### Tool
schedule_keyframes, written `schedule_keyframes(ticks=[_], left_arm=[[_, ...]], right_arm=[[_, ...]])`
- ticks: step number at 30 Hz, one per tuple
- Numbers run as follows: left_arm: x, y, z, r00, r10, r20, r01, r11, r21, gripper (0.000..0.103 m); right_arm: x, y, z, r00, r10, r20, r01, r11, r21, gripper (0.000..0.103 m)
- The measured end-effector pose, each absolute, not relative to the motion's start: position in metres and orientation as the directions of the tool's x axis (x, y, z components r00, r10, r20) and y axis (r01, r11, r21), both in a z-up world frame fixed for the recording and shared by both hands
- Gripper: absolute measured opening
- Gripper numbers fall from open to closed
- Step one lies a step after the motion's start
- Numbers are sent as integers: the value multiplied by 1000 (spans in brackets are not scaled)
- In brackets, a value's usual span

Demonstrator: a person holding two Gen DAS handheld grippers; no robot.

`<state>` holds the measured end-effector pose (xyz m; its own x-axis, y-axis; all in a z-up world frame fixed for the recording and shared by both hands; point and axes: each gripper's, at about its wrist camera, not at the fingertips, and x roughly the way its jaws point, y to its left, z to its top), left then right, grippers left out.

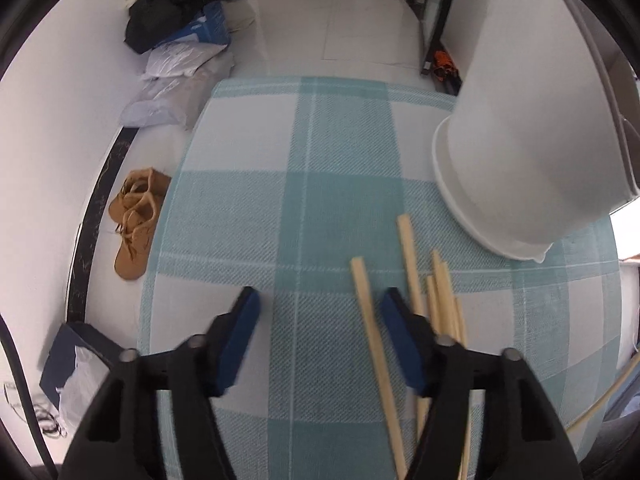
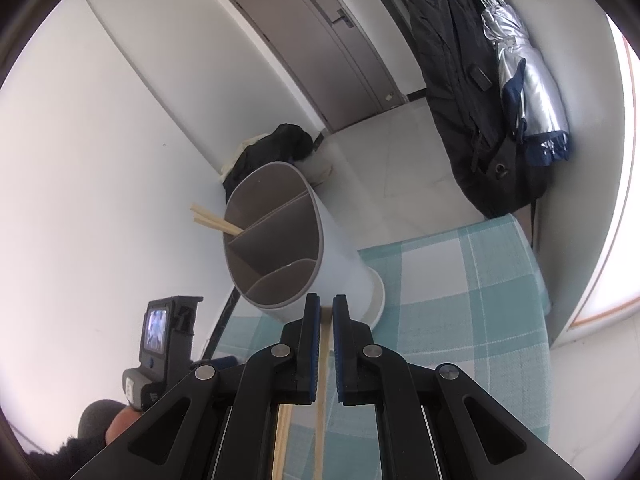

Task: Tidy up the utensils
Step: 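Carry the chopstick toward the white holder's opening with the right tool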

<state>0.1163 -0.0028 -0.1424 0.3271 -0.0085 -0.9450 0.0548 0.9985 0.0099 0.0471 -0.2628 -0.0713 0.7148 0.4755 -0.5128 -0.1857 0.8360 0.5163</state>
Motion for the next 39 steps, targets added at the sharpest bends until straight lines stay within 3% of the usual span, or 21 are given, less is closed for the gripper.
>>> schedule_keyframes(ticks=[4,6,14,21,26,39], left_arm=[[121,-8,-141,329,-30,-944,71,997,-7,7],[121,-10,-141,321,-43,-946,73,997,-20,3],[105,0,-119,391,-179,-903,72,984,-164,3],[63,4,-54,608,-286,-740,154,958,-244,3],[39,-2,-27,661,-345,-666,227,938,-262,2],[21,10,-7,646,-407,-646,304,913,-271,2]], right_arm=[[47,-263,-71,713,474,-516,-187,838,512,6],[46,-262,-70,714,472,-516,-189,841,508,6],[36,-241,-60,734,447,-511,-234,873,428,6],[11,-213,-48,761,426,-489,-295,899,323,6],[-6,-196,-37,790,413,-453,-330,909,254,5],[-26,-173,-28,815,385,-433,-343,923,175,5]])
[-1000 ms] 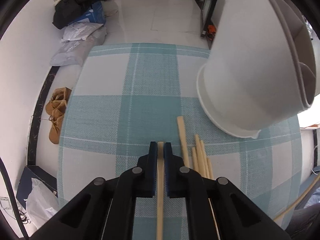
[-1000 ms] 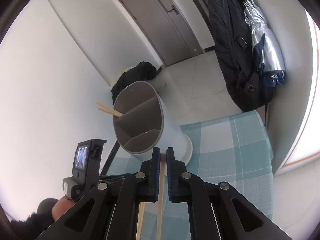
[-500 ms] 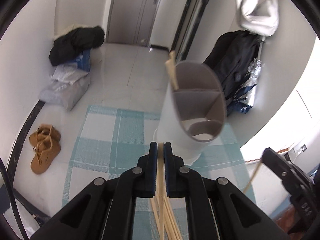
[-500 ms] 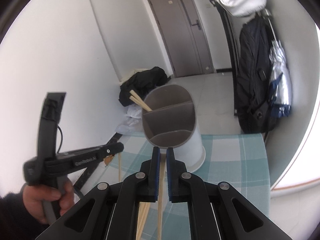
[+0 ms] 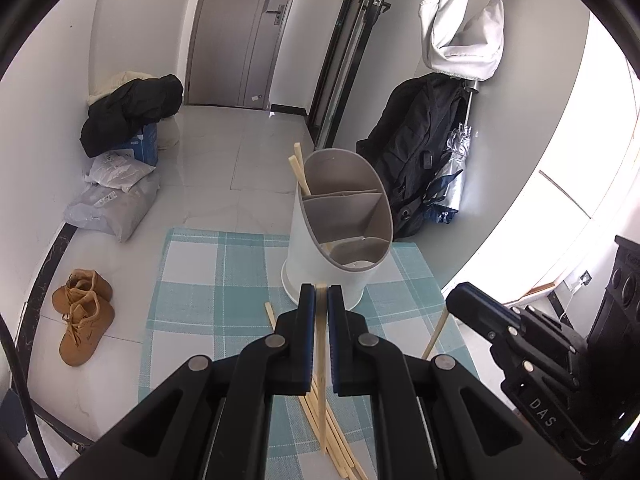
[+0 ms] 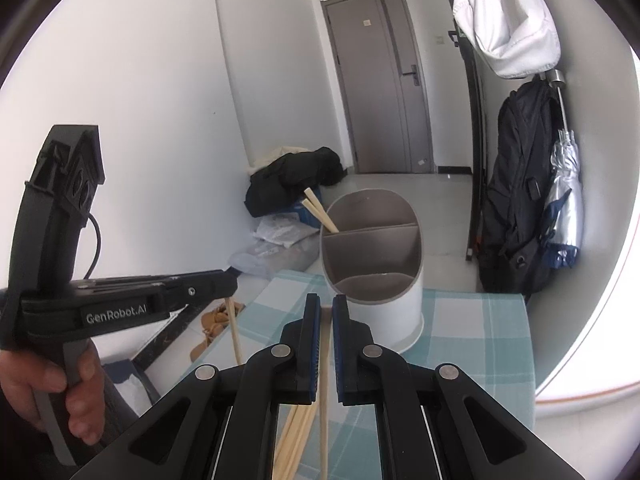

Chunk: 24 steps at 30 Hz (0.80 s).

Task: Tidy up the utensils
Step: 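Carry the chopstick toward the white holder's opening with the right tool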

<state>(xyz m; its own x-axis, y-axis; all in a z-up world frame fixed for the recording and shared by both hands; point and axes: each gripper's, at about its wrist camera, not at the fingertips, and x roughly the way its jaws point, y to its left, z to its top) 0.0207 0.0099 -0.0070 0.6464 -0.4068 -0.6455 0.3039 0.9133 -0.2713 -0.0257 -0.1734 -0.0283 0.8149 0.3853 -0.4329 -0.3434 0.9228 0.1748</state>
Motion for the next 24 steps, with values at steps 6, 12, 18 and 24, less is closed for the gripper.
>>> schedule_keyframes(ticks=[6,12,18,24], left_arm=[[13,6,2,643,-412,-645,354,907,-226,2],[11,7,10,625,-436,-647,369,896,-247,2],[13,1,28,629,-459,-627,397,884,-248,2],[27,-4,46,626,-486,-609,413,870,-269,2]], right_arm=[[-37,-171,-24,822,390,-415,-346,921,180,5],[-38,-175,-19,827,386,-410,-336,922,191,5],[-39,-176,-5,836,386,-390,-343,922,177,5],[-30,-184,11,847,387,-364,-345,922,178,5]])
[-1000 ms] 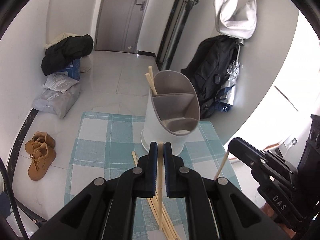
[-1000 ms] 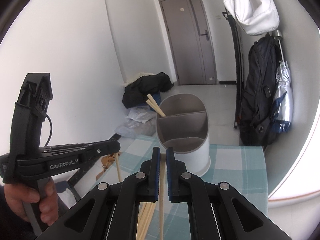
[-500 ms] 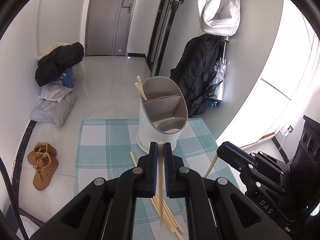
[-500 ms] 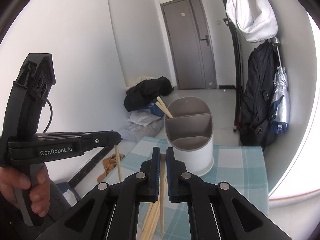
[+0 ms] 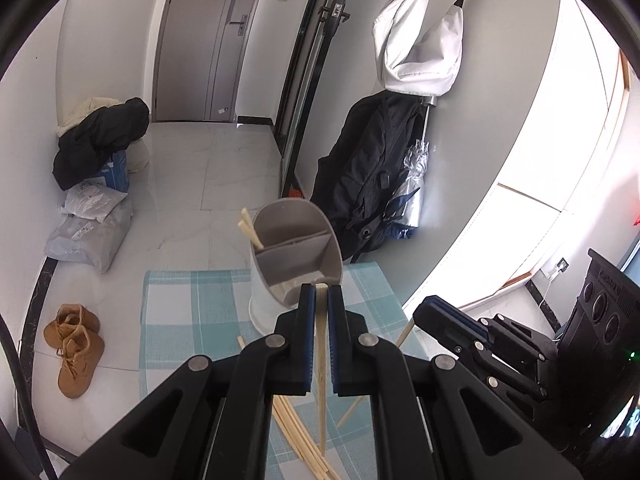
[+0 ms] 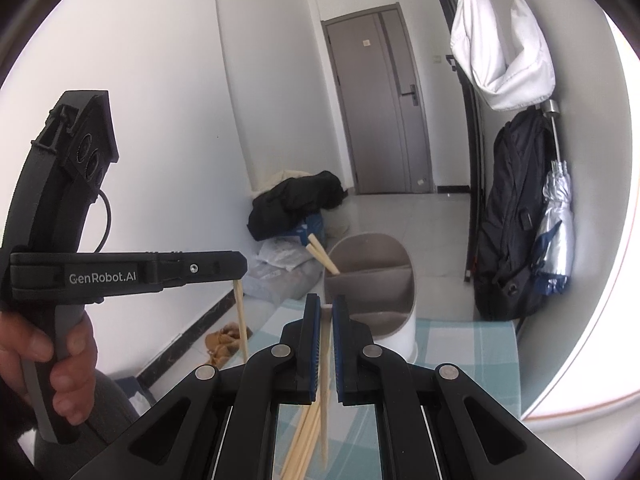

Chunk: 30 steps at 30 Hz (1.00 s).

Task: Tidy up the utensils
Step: 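Carry the chopstick toward the white holder's opening with the right tool, then lower the held chopstick into the white holder with the right tool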

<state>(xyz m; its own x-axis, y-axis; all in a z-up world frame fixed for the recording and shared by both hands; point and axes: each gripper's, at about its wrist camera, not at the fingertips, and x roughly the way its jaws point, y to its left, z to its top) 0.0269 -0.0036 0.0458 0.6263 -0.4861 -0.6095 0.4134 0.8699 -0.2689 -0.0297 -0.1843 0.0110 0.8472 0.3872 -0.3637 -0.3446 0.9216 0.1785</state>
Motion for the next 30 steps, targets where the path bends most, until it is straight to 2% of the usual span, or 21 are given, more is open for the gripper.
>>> schedule_keyframes(ticks=[15,30], left_arm=[[74,-16,90,643,-519,-563,423,854,-304,2],[142,-5,126,718,-512,-471,367,854,-370,2]], right_arm=[[20,-206,67,870,389,-304,-352,920,172,5],[97,-192,133,878,412,-244,-410,910,64,5]])
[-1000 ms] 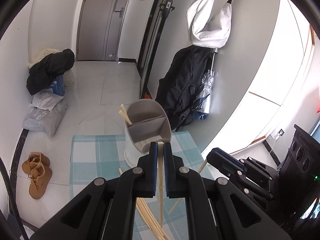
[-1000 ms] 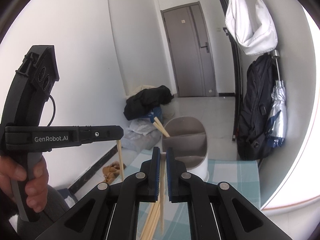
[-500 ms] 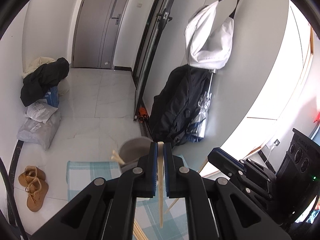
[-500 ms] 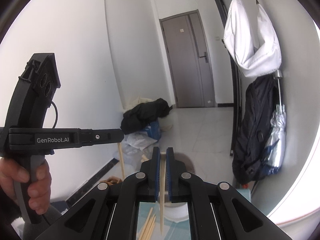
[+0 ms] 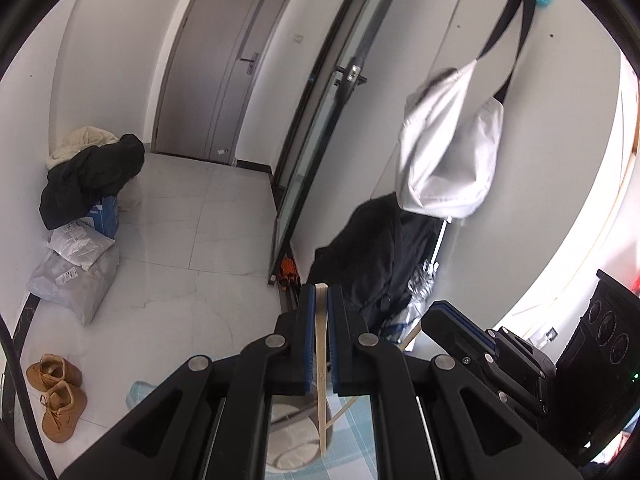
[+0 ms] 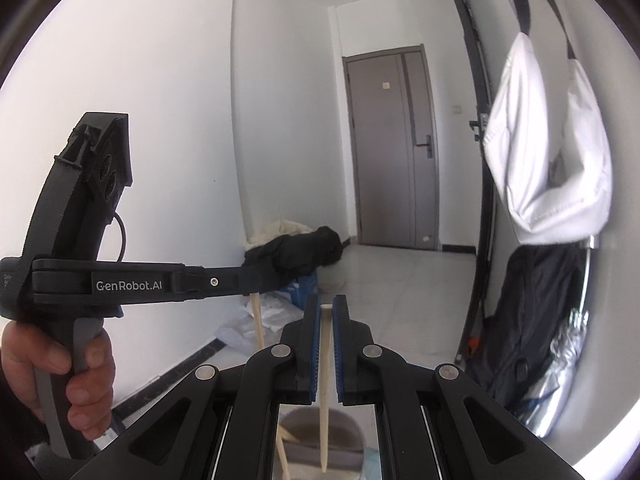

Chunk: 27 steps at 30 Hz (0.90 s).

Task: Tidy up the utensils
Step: 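Lower the held chopstick into the white holder with the right tool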

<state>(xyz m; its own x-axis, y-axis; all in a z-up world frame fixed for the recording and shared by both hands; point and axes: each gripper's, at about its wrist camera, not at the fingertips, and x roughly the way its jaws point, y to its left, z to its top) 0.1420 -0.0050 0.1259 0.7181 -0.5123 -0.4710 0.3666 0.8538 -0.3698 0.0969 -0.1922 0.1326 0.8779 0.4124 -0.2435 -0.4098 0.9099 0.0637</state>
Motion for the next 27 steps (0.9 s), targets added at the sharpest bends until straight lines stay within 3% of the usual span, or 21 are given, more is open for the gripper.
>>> schedule_keyframes(ticks=[12,19,27], left_arm=[[176,15,98,800,-408,-440,253,894,-369,2],[169,20,80,827,-413,-382,264,885,-384,2],[161,15,72,825,-424,-373,301,889,-343,2]], right_arm=[[153,-157,112,858,427,-287,-442,897,13,5],[163,-152,90,842,431,-324,-457,889,-4,5],[167,-150,74,824,431,-368,-470,882,-18,5]])
